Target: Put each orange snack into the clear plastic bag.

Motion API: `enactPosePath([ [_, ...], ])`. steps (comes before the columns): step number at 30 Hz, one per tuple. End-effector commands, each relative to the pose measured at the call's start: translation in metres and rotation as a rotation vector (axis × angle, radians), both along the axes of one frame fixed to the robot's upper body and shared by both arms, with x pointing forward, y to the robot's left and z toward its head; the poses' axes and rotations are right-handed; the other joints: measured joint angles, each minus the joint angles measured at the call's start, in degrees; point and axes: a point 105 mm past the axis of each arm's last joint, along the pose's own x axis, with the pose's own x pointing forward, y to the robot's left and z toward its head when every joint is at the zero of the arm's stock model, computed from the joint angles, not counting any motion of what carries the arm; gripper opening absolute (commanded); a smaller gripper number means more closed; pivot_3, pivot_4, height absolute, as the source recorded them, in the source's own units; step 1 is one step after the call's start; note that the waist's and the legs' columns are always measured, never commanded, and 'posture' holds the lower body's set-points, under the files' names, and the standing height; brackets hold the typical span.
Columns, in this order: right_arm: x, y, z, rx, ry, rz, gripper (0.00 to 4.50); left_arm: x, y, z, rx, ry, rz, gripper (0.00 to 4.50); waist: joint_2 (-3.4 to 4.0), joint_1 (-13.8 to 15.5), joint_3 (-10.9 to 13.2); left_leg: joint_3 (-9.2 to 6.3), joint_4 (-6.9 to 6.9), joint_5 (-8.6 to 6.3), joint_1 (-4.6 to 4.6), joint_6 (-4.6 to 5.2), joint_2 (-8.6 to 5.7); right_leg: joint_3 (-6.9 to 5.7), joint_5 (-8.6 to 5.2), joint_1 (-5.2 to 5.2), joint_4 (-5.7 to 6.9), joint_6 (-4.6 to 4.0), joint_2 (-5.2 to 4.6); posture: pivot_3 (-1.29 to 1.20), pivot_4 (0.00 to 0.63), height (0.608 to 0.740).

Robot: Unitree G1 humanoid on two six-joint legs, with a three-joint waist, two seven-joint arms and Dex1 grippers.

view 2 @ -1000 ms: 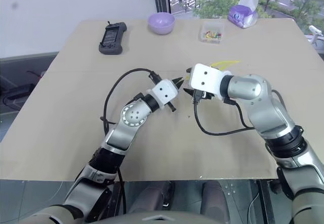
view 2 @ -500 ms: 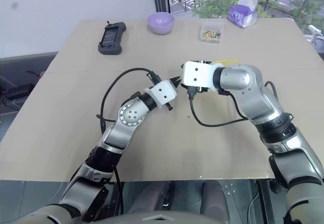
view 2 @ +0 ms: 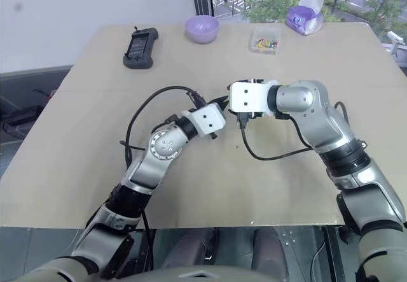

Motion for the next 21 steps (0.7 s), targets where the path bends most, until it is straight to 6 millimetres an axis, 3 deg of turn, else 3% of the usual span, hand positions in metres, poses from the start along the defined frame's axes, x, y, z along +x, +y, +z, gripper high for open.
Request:
enactPosePath([
  [1,-0.0033,0.0032,0.0164,0.013,-0.051,0.029,1.54,-0.0069,-0.0015,0.0140,-0.015,-0.071,-0.014,0.00,0.00,0.0,0.0,0.00,0.00,0.00,0.00,0.00,0.00,0.00,0.00,0.00,0.00,0.00,0.00,0.00,0.150,0.740],
  [3,-0.0031,0.0029,0.0165,0.013,-0.050,0.028,1.15,-0.0069,-0.0013,0.0143,-0.014,-0.074,-0.011,0.00,0.00,0.0,0.0,0.00,0.00,0.00,0.00,0.00,0.00,0.00,0.00,0.00,0.00,0.00,0.00,0.00,0.150,0.740],
  [21,-0.0029,0.0005,0.0215,0.016,-0.075,0.016,1.15,-0.0067,-0.0005,0.0135,0.018,-0.099,-0.011,0.00,0.00,0.0,0.0,0.00,0.00,0.00,0.00,0.00,0.00,0.00,0.00,0.00,0.00,0.00,0.00,0.00,0.150,0.740],
])
